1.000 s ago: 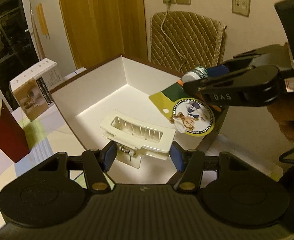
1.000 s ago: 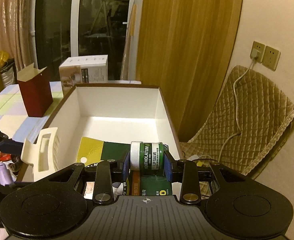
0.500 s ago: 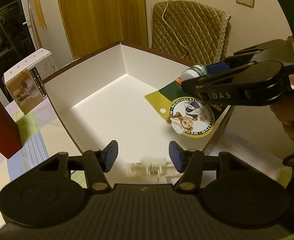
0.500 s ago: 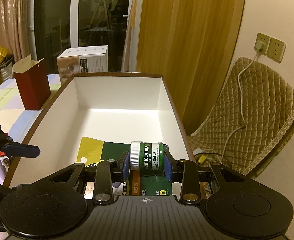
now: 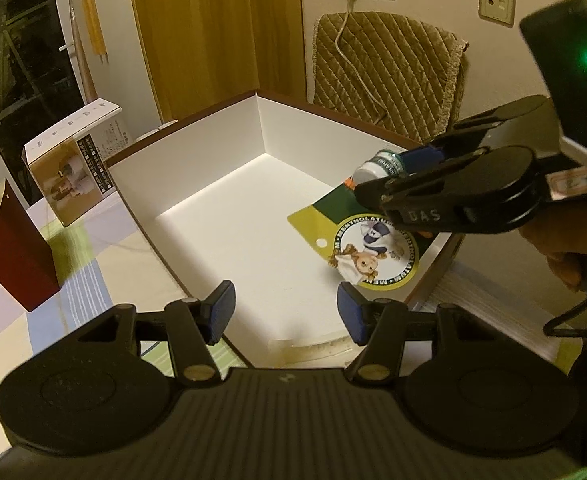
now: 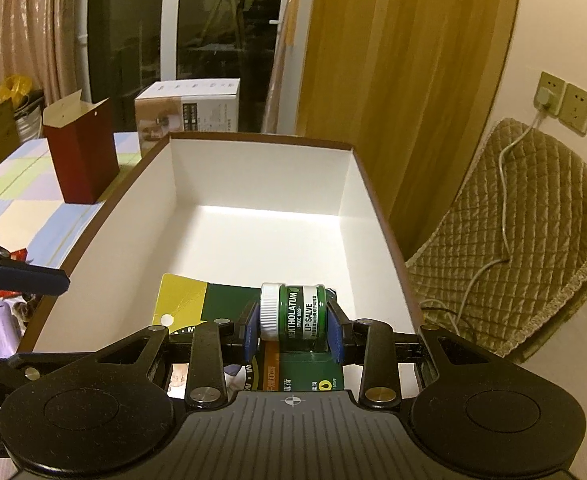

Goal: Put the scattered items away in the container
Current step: 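Open the right gripper to drop the green card into the box, then withdraw both grippers from the box back toward the table items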

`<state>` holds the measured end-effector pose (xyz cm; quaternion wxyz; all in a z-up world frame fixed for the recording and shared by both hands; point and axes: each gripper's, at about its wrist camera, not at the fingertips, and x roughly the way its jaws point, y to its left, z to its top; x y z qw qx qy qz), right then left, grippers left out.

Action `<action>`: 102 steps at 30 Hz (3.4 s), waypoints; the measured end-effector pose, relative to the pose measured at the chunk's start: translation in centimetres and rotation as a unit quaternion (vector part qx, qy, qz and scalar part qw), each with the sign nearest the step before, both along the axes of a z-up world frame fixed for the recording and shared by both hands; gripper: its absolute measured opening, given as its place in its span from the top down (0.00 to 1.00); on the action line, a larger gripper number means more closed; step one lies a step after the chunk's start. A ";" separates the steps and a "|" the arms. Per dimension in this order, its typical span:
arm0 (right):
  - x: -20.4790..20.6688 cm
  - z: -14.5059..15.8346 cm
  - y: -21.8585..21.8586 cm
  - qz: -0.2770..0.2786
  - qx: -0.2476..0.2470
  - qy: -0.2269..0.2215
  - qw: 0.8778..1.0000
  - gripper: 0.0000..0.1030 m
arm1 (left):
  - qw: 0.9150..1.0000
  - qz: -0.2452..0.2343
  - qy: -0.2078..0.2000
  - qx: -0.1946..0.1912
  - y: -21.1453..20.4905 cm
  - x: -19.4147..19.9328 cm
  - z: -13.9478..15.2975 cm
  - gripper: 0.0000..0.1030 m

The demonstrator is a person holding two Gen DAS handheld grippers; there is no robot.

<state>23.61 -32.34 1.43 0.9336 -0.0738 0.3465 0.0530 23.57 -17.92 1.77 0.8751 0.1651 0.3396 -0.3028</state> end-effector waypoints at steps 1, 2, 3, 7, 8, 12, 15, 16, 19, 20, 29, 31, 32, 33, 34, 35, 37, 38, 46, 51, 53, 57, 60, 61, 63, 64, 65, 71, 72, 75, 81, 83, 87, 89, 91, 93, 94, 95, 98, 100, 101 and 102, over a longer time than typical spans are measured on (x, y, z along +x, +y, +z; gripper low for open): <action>0.1 -0.1 0.1 0.002 0.000 0.001 1.000 0.63 | 1.000 0.001 0.000 -0.001 0.1 0.0 0.0 0.50; 0.2 -0.2 0.3 0.005 -0.002 0.003 1.000 0.63 | 1.000 0.002 0.000 -0.002 0.2 0.1 0.0 0.50; 0.3 -0.3 0.5 0.007 -0.005 0.005 1.000 0.63 | 1.000 0.003 0.001 -0.002 0.3 0.1 0.0 0.50; 0.2 -0.3 0.7 0.006 -0.009 0.000 1.000 0.63 | 1.000 0.005 0.002 -0.003 0.5 0.1 0.0 0.50; 0.2 -0.3 0.7 0.005 -0.008 0.000 1.000 0.63 | 1.000 0.005 0.002 -0.002 0.5 0.1 0.0 0.50; 0.1 -0.1 0.4 0.001 -0.008 -0.001 1.000 0.63 | 1.000 0.007 0.002 -0.004 0.8 -0.2 0.0 0.50; -0.1 0.1 0.1 -0.004 -0.006 -0.001 1.000 0.63 | 1.000 0.008 0.002 -0.006 0.8 -0.3 0.1 0.50; -0.2 0.2 0.0 -0.005 -0.005 -0.001 1.000 0.63 | 1.000 0.008 0.002 -0.006 0.9 -0.4 0.1 0.50; -0.5 0.5 -0.2 -0.009 -0.003 -0.003 1.000 0.63 | 1.000 0.011 0.003 -0.008 0.9 -0.6 0.2 0.48; -0.6 0.7 -0.2 -0.010 -0.003 -0.004 1.000 0.63 | 1.000 0.011 0.004 -0.009 1.0 -0.7 0.3 0.48; -2.2 2.0 -0.4 -0.015 0.007 -0.034 0.999 0.07 | 1.000 0.026 0.004 -0.013 1.4 -1.2 0.9 0.46; -2.4 2.3 -0.6 -0.018 0.006 -0.036 0.999 0.07 | 0.999 0.029 0.003 -0.012 1.4 -1.4 1.1 0.42; -2.5 2.4 -0.6 -0.020 0.007 -0.036 0.999 0.07 | 0.999 0.031 0.003 -0.012 1.5 -1.5 1.1 0.41; -2.6 2.6 -0.7 -0.021 0.007 -0.037 0.999 0.07 | 0.999 0.033 0.002 -0.013 1.5 -1.5 1.2 0.38; -2.7 2.7 -0.8 -0.023 0.007 -0.037 0.999 0.07 | 0.999 0.034 0.002 -0.014 1.6 -1.6 1.3 0.36; -2.8 2.8 -0.9 -0.024 0.007 -0.038 0.999 0.07 | 0.999 0.036 0.002 -0.015 1.6 -1.7 1.4 0.35; -3.1 3.1 -1.0 -0.027 0.008 -0.038 0.999 0.07 | 0.999 0.039 0.001 -0.016 1.6 -1.9 1.6 0.29; -3.2 3.3 -1.1 -0.029 0.009 -0.039 0.999 0.07 | 0.999 0.042 -0.001 -0.018 1.7 -2.0 1.7 0.26; -4.9 4.9 -1.2 -0.036 0.016 -0.047 0.998 0.07 | 0.997 0.063 -0.023 -0.029 2.3 -3.0 3.1 0.01; -6.3 5.9 -0.7 -0.036 0.023 -0.050 0.998 0.07 | 0.997 0.075 -0.021 -0.028 3.2 -3.8 3.6 0.01; -6.9 6.2 -0.4 -0.033 0.024 -0.051 0.998 0.07 | 0.996 0.080 -0.021 -0.029 3.6 -4.4 3.8 0.01; -8.1 6.8 0.7 -0.028 0.030 -0.052 0.998 0.07 | 0.994 0.100 -0.016 -0.032 4.9 -5.7 4.1 0.01; -9.2 7.0 1.6 -0.025 0.039 -0.050 0.998 0.07 | 0.993 0.115 -0.013 -0.035 6.0 -6.8 4.5 0.01; -9.5 7.1 1.9 -0.024 0.041 -0.050 0.998 0.07 | 0.992 0.118 -0.011 -0.036 6.3 -7.1 4.6 0.01; -10.2 7.2 2.6 -0.022 0.046 -0.048 0.998 0.07 | 0.991 0.126 -0.007 -0.036 7.1 -7.8 4.7 0.01; -10.5 7.3 2.9 -0.021 0.049 -0.047 0.997 0.07 | 0.991 0.130 -0.005 -0.036 7.4 -8.1 4.7 0.01; -10.9 7.3 3.3 -0.020 0.052 -0.046 0.997 0.07 | 0.990 0.134 -0.004 -0.035 7.8 -8.4 4.7 0.01; -12.8 7.4 5.1 -0.011 0.061 -0.042 0.997 0.07 | 0.986 0.164 0.006 -0.040 10.6 -11.1 4.6 0.01; -13.0 7.4 5.4 -0.009 0.062 -0.041 0.997 0.07 | 0.984 0.171 0.009 -0.041 11.3 -11.6 4.6 0.01; -13.9 7.3 6.2 -0.004 0.065 -0.038 0.997 0.07 | 0.981 0.186 0.016 -0.044 13.0 -12.9 4.4 0.01; -15.4 6.7 7.5 0.005 0.074 -0.027 0.997 0.07 | 0.975 0.217 0.020 -0.040 16.0 -15.1 4.0 0.01; -15.8 6.3 8.1 0.010 0.074 -0.023 0.997 0.07 | 0.973 0.226 0.020 -0.036 16.9 -15.5 3.9 0.01; -16.6 5.6 9.5 0.032 0.077 -0.013 0.996 0.07 | 0.969 0.242 0.022 -0.033 18.5 -16.2 3.6 0.01; -16.9 5.3 10.2 0.044 0.076 -0.010 0.996 0.07 | 0.968 0.248 0.022 -0.031 19.0 -16.5 3.5 0.01; -17.1 5.1 11.0 0.055 0.074 -0.007 0.996 0.07 | 0.967 0.253 0.021 -0.027 19.5 -16.7 3.4 0.01; -17.2 4.8 11.7 0.066 0.072 -0.004 0.995 0.07 | 0.966 0.256 0.021 -0.024 19.8 -16.8 3.2 0.01; -17.3 4.6 11.9 0.070 0.071 -0.002 0.995 0.07 | 0.965 0.259 0.022 -0.024 20.0 -16.8 3.2 0.01; -17.3 4.5 12.2 0.075 0.070 -0.001 0.995 0.07 | 0.964 0.262 0.023 -0.025 20.2 -16.9 3.1 0.01; -17.4 3.9 13.0 0.087 0.067 0.006 0.994 0.07 | 0.962 0.270 0.024 -0.026 20.7 -16.9 2.9 0.01; -17.4 3.5 13.4 0.093 0.066 0.011 0.993 0.07 | 0.961 0.275 0.026 -0.028 21.0 -16.8 2.7 0.01; -17.4 3.3 13.6 0.095 0.066 0.013 0.993 0.07 | 0.960 0.277 0.027 -0.029 21.2 -16.7 2.6 0.01; -17.3 3.1 13.7 0.097 0.066 0.016 0.993 0.07 | 0.959 0.280 0.028 -0.030 21.4 -16.7 2.5 0.01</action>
